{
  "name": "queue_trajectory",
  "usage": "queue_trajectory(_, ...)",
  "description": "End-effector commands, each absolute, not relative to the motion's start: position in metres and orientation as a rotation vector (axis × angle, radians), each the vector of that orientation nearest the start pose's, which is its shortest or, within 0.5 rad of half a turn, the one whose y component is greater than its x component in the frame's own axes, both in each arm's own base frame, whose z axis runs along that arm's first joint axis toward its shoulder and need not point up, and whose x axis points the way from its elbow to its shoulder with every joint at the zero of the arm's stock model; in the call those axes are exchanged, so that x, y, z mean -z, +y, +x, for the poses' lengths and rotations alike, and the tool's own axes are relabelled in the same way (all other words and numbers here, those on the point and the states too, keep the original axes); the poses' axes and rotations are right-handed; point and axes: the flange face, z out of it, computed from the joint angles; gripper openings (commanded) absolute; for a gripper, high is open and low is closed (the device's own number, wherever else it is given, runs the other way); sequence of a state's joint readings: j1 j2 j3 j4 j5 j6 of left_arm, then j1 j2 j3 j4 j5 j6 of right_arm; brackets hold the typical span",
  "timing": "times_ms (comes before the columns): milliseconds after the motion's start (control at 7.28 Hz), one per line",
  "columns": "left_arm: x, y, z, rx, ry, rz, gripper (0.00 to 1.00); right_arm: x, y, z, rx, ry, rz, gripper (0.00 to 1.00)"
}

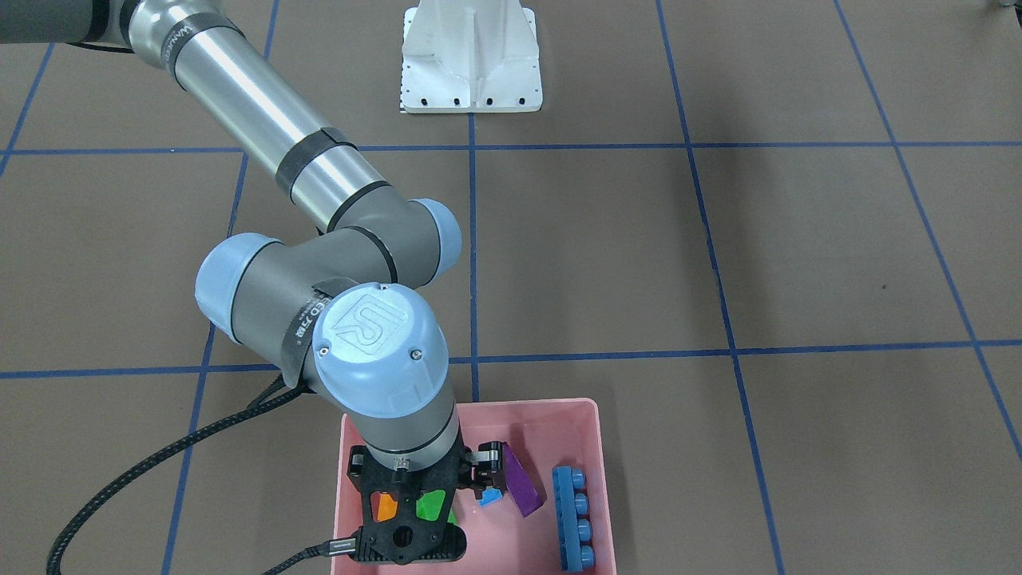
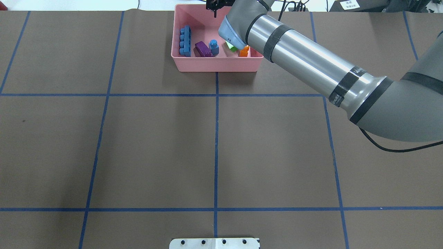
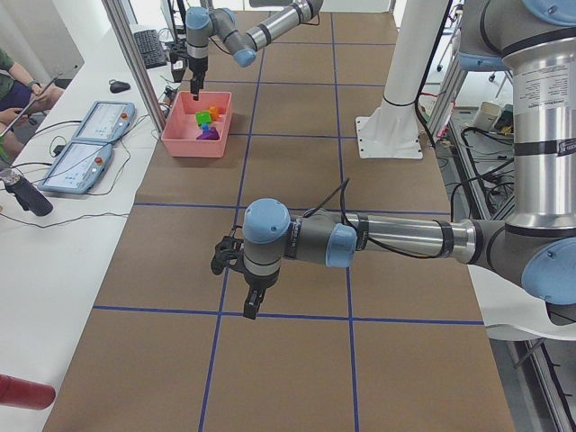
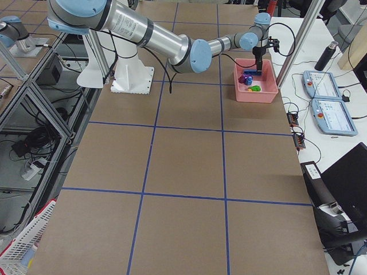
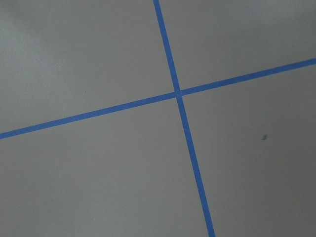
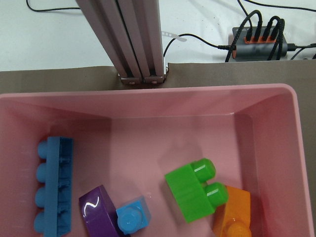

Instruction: Put all blocks into box

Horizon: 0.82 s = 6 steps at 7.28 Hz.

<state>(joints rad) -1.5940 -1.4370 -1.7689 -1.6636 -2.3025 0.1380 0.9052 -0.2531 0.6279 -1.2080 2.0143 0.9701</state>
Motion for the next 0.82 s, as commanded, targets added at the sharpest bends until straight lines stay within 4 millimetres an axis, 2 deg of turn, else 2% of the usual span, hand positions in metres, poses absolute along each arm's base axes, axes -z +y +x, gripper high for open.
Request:
queue_trajectory(0,-0.62,-0.442,-0.078,-0.175,0.714,0.208,1.0,-0.109,-0.772,-0.45,-0.129,-0.788,0.142,1.0)
queue_trajectory(137,-0.619,-0.443,-0.077,-0.177,0.717,0.21,1.0,-0.121,-0.762,-0.415,-0.036,-0.772,0.119,1.0)
queue_trajectory(275,-0.615,-0.443,-0.077,-0.174,0.716,0.214,1.0,-0.148,-0.76,-0.375,-0.013,-0.769,0.12,1.0)
queue_trajectory(412,-0.618,-0.445,-0.077,-0.159,0.718,0.198,1.0,-0.183,-0.752,-0.34,0.006,-0.794,0.126,1.0)
queue_trajectory(549,-0.619,-0.444,-0.077,-0.154,0.717,0.187,1.0,-0.227,-0.738,-0.3,0.044,-0.805,0.146,1.0)
queue_trajectory(687,-0.618,-0.445,-0.077,-0.115,0.723,0.135,1.0,-0.279,-0.725,-0.252,0.096,-0.821,0.153,1.0)
